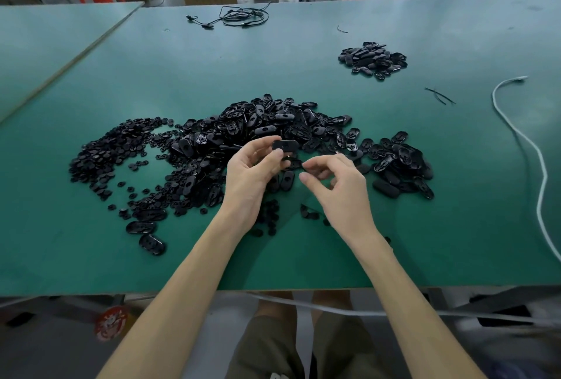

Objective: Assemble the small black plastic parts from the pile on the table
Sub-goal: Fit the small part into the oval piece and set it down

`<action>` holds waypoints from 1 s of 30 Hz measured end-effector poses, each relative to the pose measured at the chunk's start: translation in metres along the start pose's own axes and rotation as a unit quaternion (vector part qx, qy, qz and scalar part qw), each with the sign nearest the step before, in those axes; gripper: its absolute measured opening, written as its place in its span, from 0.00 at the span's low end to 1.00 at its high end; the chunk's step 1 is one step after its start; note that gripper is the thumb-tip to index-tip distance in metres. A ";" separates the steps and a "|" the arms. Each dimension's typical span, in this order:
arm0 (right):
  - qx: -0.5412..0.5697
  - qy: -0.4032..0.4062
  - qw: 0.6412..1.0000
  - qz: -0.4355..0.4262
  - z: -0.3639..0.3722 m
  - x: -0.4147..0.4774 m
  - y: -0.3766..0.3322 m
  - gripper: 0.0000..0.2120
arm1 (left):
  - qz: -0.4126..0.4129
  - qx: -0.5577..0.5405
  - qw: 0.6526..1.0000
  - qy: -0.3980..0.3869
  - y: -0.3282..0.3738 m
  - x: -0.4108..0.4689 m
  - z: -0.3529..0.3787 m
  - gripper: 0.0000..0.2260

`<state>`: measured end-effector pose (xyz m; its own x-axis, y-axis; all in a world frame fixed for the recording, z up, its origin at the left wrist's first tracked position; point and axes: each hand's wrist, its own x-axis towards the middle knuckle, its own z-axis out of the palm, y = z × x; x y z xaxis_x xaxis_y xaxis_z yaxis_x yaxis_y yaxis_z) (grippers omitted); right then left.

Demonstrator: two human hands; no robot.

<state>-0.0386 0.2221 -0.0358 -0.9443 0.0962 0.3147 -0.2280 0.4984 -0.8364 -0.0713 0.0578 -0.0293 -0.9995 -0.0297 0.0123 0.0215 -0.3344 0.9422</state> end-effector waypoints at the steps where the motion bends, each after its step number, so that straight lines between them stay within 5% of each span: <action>1: -0.046 -0.015 0.999 -0.010 0.002 0.000 0.000 0.08 | -0.003 -0.017 1.000 0.010 0.001 0.001 -0.001 0.11; 4: -0.148 -0.039 0.988 -0.017 0.008 -0.001 0.002 0.13 | -0.014 -0.051 0.998 0.016 0.002 0.002 -0.002 0.11; 18: -0.164 -0.022 0.985 0.039 0.008 -0.002 -0.002 0.10 | -0.097 -0.310 0.946 -0.008 0.010 0.006 -0.015 0.13; 30: -0.127 -0.001 0.992 0.006 0.007 -0.002 0.000 0.06 | -0.091 -0.186 0.976 -0.073 0.007 0.000 -0.004 0.15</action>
<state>-0.0382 0.2156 -0.0403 -0.9467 0.1019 0.3055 -0.1506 0.6985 -0.6996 -0.0714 0.0515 -0.0243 -0.9799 0.1868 -0.0703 -0.1759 -0.6418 0.7464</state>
